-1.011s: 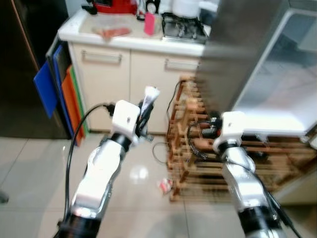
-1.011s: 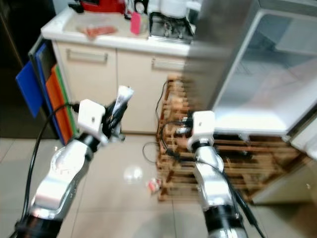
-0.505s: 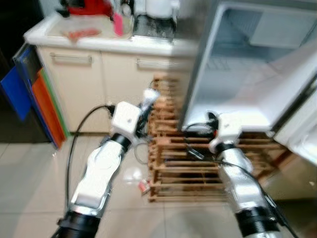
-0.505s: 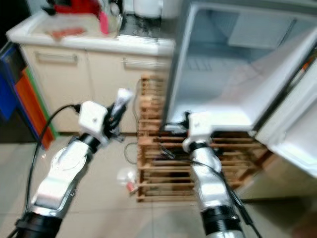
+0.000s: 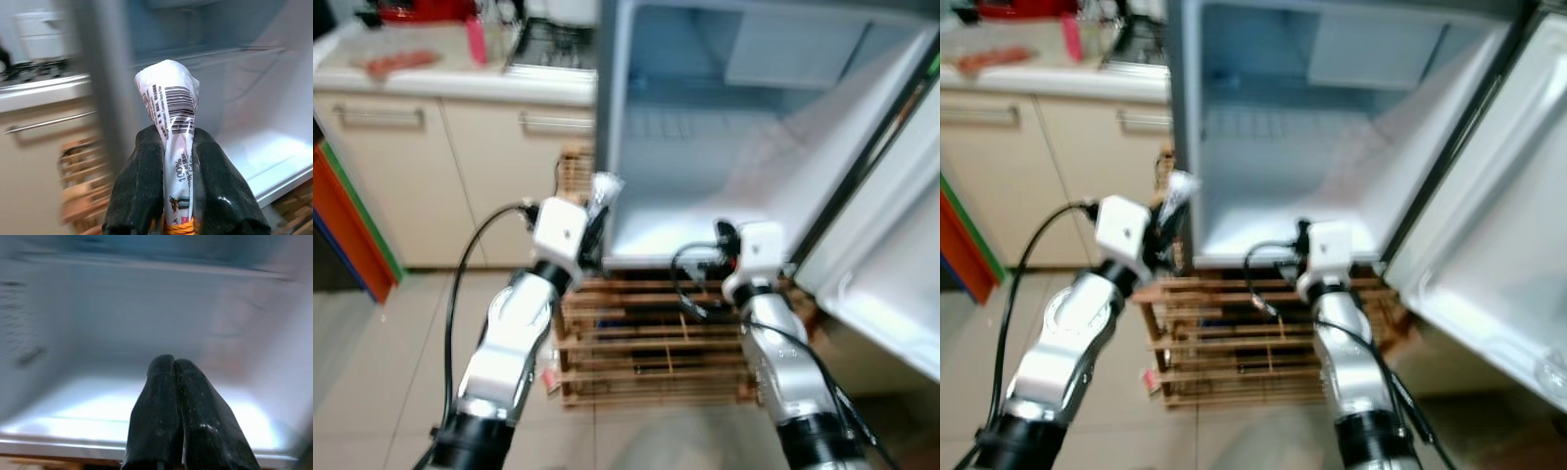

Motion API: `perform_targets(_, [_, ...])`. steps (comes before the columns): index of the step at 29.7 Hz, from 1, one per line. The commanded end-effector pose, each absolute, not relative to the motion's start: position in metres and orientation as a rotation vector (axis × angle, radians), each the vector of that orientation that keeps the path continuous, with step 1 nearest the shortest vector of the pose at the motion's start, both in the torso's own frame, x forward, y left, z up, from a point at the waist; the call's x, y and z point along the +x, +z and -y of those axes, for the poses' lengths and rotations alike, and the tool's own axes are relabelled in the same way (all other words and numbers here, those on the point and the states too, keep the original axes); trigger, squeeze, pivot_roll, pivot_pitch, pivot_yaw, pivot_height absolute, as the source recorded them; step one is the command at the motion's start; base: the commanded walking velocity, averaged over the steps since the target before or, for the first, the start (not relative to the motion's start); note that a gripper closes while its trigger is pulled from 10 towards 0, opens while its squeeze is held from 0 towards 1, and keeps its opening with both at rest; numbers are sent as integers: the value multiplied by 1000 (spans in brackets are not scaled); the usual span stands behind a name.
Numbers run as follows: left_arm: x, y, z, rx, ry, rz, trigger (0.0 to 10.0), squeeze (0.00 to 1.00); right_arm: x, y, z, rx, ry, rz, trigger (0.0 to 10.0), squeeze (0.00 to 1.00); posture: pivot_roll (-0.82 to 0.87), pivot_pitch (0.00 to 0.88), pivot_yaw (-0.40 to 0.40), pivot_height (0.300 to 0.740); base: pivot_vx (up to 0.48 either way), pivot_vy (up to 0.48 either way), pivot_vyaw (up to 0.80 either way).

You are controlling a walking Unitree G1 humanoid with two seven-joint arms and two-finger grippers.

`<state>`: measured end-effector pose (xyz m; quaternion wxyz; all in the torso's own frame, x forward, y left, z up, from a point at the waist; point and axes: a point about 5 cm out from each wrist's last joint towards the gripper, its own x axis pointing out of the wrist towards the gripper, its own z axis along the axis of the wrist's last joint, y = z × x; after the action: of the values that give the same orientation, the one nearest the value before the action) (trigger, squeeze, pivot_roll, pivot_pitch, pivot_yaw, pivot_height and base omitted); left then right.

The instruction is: Restocking fridge

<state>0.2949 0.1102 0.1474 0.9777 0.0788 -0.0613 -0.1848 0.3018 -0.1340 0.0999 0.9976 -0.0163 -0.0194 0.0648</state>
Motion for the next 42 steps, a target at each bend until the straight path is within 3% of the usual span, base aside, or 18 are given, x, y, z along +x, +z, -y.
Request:
perform_targets(1, [297,151,-97,173,-401,135,10000,0,301,101,145,-52,100,37,10000,0,36,0,-56,740,0,0,0])
perform_targets(7, [303,156,-82,152,-444,149,10000,0,299,100,144,-54,102,31,10000,0,28,0,-57,740,0,0,0])
perform_targets(19, [341,154,-48,25,-480,6,10000,0,295,100,145,-66,105,26,10000,0,-20,0,-50,740,453,0,0])
perform_targets(29, [357,159,-52,29,-445,-3,10000,0,289,102,143,-53,145,20,10000,0,-32,0,-47,740,467,0,0])
perform_targets(32, [363,153,-46,50,-463,-81,10000,0,270,100,146,-74,247,-6,10000,0,-35,0,-49,740,153,0,0])
perform_targets(38, [377,147,-39,70,-477,-213,10000,0,220,83,178,-145,223,-127,10000,0,-125,0,-29,740,0,0,0])
perform_targets(42, [379,141,-39,71,-447,-252,10000,0,203,83,189,-148,186,-154,10000,0,-181,36,-20,740,0,0,0])
